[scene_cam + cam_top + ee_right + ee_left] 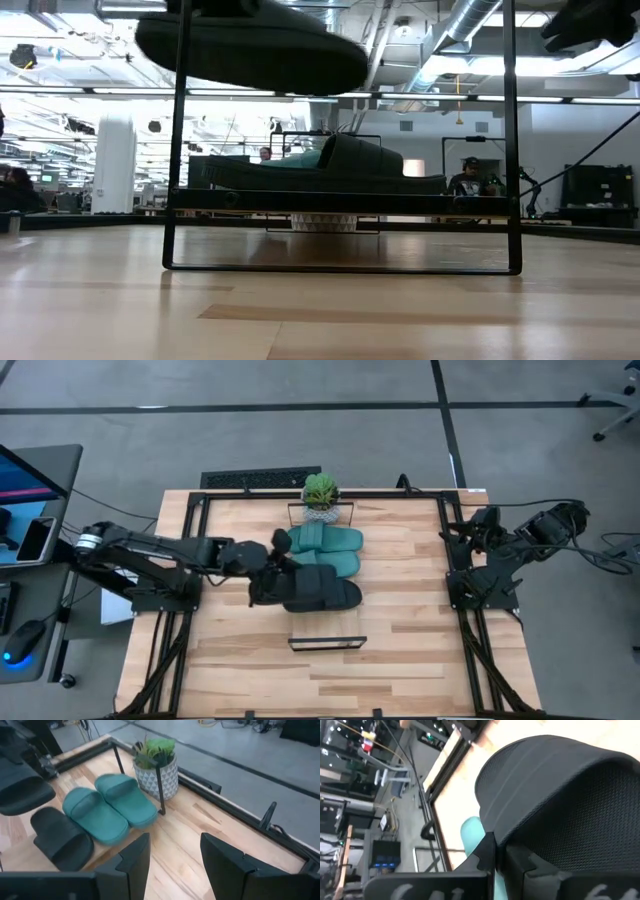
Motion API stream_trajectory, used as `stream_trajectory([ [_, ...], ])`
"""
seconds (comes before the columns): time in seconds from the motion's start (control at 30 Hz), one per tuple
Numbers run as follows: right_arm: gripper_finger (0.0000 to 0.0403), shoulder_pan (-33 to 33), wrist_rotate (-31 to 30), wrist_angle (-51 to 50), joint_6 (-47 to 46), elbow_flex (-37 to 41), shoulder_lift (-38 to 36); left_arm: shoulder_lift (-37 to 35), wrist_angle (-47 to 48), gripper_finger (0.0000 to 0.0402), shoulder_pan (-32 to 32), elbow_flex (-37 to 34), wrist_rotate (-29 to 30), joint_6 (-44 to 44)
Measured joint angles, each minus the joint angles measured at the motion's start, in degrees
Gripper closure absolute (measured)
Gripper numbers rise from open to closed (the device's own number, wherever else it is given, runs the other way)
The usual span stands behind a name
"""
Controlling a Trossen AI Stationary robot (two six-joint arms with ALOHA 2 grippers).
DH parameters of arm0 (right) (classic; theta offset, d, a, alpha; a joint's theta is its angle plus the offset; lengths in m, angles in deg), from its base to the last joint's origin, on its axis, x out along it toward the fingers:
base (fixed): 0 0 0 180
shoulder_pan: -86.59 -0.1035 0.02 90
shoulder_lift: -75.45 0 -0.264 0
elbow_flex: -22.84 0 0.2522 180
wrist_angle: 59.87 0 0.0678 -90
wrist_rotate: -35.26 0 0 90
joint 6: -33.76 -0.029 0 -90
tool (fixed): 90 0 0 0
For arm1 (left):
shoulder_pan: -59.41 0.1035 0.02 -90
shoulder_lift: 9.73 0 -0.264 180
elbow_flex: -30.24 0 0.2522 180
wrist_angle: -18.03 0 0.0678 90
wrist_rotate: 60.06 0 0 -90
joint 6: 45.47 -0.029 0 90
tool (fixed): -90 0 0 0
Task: Pick and place slides into the shelf
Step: Put the black slide on the shelf
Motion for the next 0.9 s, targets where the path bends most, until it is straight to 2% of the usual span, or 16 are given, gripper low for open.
stream_trajectory([
  [0.4,0.0237,0.0,2.8,-1.9,1.5,0.0,0.0,7.5,-16.2,0.0401,-0.7,0.9,-2.4,4.0],
  [0.6,0.0237,0.0,3.2,-2.4,2.5,0.0,0.0,9.7,-18.9,0.0401,-2.3,0.9,-1.9,7.7],
  [0.9,0.0237,0.0,4.3,-2.4,3.5,0.0,0.0,11.4,-20.4,0.0401,-5.3,0.9,1.9,11.0],
])
